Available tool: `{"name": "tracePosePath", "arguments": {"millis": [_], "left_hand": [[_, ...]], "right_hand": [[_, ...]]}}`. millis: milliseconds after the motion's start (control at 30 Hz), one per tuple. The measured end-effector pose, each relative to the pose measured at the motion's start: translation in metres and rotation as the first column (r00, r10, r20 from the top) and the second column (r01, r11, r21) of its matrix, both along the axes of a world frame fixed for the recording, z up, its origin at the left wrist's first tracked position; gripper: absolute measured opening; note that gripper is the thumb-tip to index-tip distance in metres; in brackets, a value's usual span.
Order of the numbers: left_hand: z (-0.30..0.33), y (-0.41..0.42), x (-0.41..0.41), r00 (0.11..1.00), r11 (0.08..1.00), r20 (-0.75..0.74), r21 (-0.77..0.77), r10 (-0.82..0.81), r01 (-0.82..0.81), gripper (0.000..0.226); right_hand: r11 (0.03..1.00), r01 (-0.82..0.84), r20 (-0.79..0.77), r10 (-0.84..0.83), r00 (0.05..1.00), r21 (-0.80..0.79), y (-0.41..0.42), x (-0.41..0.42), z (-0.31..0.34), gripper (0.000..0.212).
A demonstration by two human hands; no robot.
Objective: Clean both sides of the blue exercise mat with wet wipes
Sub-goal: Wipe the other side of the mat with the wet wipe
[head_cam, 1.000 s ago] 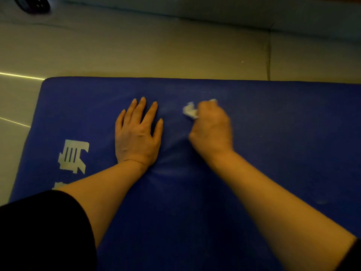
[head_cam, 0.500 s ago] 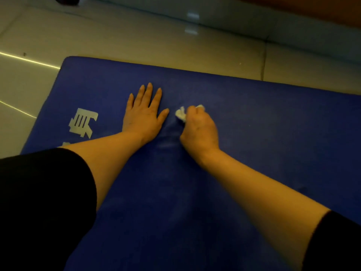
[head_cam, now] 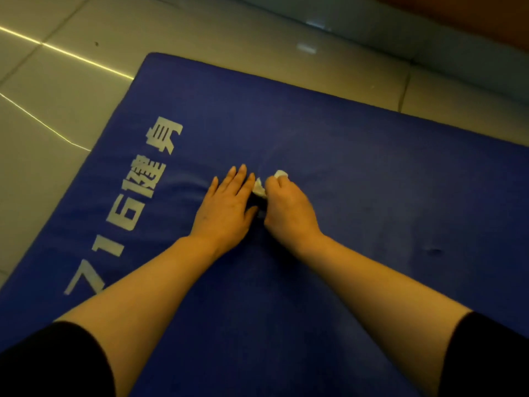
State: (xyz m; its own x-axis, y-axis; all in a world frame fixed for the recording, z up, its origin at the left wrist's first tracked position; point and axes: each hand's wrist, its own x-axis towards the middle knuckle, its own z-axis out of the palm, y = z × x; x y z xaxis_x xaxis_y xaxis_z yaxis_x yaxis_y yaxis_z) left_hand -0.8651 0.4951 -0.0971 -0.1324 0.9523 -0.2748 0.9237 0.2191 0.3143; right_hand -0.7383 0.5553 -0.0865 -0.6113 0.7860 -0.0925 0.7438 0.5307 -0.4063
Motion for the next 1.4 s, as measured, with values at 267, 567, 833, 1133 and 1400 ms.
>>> {"name": "tracePosePath", "arguments": {"millis": [267,567,833,1133,1400], "left_hand": [[0.022,-0.1,0.01,0.998,0.972,-0.062,-0.234,-0.001,-0.013,0.076],[0.01,-0.107,0.018,0.995,0.969,-0.039,-0.228,0.089,-0.096,0.078],[0.011,-0.102,0.021,0.99,0.962,-0.038,-0.234,0.134,-0.139,0.08],[0.017,-0.095,0.025,0.988,0.943,-0.065,-0.296,0.141,-0.154,0.083],[0.018,-0.094,0.024,0.985,0.935,-0.038,-0.311,0.17,-0.173,0.083]], "right_hand": [[0.958,0.28,0.133,-0.287,0.949,0.068,0.019,0.041,0.012,0.023],[1.0,0.027,0.079,-0.028,0.996,0.015,-0.011,0.028,0.01,0.025],[0.998,-0.061,-0.068,0.061,0.996,0.009,-0.027,0.008,0.006,0.02],[0.966,0.248,0.101,-0.255,0.962,0.074,0.018,0.063,0.008,0.018],[0.96,-0.278,-0.029,0.277,0.96,-0.044,-0.06,0.044,0.003,0.019]]}}
